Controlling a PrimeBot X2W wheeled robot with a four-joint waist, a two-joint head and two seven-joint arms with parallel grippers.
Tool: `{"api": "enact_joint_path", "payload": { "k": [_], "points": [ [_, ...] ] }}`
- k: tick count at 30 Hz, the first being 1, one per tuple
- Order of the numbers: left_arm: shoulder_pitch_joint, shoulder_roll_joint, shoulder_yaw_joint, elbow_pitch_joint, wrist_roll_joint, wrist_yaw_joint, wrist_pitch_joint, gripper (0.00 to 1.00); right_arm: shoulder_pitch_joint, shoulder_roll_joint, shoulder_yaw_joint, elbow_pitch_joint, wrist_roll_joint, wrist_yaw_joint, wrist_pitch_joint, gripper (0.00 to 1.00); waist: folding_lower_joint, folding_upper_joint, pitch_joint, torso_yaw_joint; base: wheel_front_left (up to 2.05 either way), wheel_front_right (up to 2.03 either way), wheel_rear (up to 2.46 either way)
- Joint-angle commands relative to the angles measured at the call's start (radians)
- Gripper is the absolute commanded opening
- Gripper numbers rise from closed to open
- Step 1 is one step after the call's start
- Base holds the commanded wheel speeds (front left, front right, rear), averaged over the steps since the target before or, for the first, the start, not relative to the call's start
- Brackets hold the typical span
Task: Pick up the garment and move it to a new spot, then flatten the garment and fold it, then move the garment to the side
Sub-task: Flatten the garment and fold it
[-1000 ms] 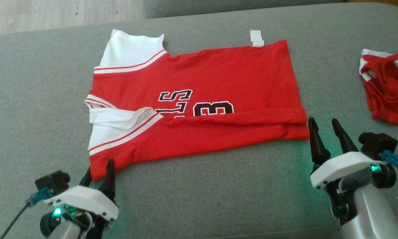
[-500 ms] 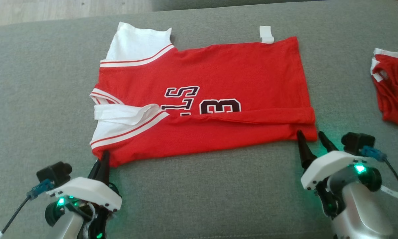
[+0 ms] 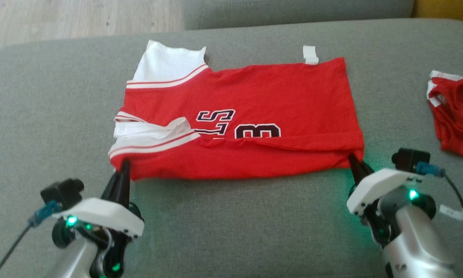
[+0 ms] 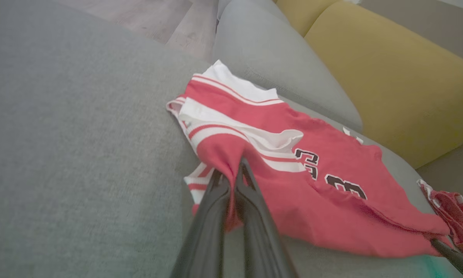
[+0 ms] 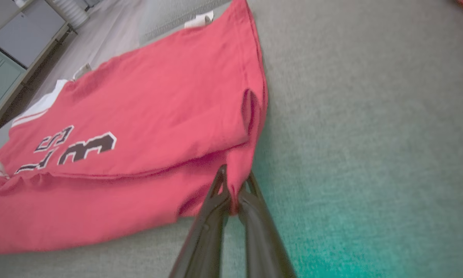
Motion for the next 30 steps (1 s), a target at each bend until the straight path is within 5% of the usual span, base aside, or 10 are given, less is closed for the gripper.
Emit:
{"api": "enact_joint_path", "payload": {
  "k": [1,13,27,28,29,30],
  "points": [
    [-0.069,0.034,0.039,-0.040,0.009,0.003,-0.010,0.00,-0.060,-0.002,0.017,-0.042,0.003,0.007,0.003,0.00,0.0000,0.0000,-0.013,-0.003,0.00,0.00,0.00],
    [0.007,0.091,0.028,-0.237,0.015,0.031,0.031,0.00,-0.015,-0.002,-0.071,-0.218,0.049,0.007,0.194,0.00,0.0000,0.0000,-0.080,-0.003,0.00,0.00,0.00],
    [0.198,0.107,0.005,-0.249,-0.009,0.069,0.035,0.00,0.235,-0.002,-0.103,-0.399,0.052,0.007,0.274,0.00,0.0000,0.0000,-0.047,-0.008,0.00,0.00,0.00],
    [0.195,0.109,0.007,-0.243,-0.007,0.072,0.033,0.05,0.238,-0.002,-0.104,-0.404,0.053,0.007,0.268,0.28,0.0000,0.0000,-0.043,-0.011,0.00,0.00,0.00],
    [0.191,0.113,0.009,-0.236,-0.001,0.073,0.030,0.44,0.241,-0.002,-0.104,-0.407,0.053,0.007,0.263,0.59,0.0000,0.0000,-0.039,-0.014,0.00,0.00,0.00],
    [0.186,0.117,0.012,-0.231,0.003,0.074,0.028,0.94,0.243,-0.002,-0.102,-0.411,0.054,0.007,0.258,0.98,0.0000,0.0000,-0.034,-0.018,0.00,0.00,0.00]
  ]
}}
